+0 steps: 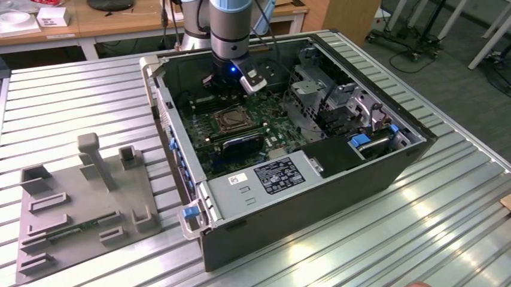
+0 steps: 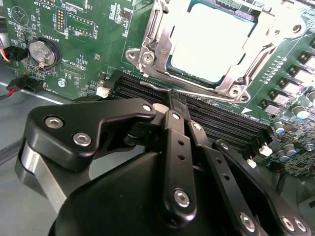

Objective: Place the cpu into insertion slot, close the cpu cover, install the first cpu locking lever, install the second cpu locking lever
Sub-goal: 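Install the first cpu locking lever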

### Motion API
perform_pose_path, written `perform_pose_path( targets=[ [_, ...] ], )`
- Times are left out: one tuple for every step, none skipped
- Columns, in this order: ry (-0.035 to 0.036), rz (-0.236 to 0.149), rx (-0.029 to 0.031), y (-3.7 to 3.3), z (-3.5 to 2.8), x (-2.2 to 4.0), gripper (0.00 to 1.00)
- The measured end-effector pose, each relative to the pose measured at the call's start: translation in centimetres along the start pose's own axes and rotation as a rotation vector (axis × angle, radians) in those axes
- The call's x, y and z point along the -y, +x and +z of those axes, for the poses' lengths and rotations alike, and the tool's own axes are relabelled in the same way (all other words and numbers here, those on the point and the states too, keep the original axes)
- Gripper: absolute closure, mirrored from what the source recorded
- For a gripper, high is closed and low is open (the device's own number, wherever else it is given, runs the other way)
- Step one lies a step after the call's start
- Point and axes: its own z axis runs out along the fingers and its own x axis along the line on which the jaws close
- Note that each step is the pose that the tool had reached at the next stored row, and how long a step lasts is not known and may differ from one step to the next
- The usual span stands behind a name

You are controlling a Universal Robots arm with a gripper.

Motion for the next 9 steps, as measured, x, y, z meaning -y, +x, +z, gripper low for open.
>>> perform_pose_path(
  targets=[
    [0.0003, 0.000, 0.0002, -0.01, 0.04, 0.01, 0.90],
    [0.0009, 0.000, 0.0000, -0.02, 0.04, 0.02, 0.90],
    [0.0011, 0.000, -0.0001, -0.02, 0.05, 0.02, 0.90],
    [0.0012, 0.000, -0.0001, -0.03, 0.05, 0.02, 0.90],
    [0.0013, 0.000, -0.0001, -0.03, 0.06, 0.02, 0.90],
    [0.0011, 0.000, -0.0001, -0.03, 0.06, 0.02, 0.90],
    [0.0010, 0.000, 0.0000, -0.03, 0.07, 0.02, 0.90],
    [0.0011, 0.000, -0.0001, -0.03, 0.06, 0.02, 0.90],
    [0.0010, 0.000, 0.0000, -0.03, 0.07, 0.02, 0.90]
  ],
)
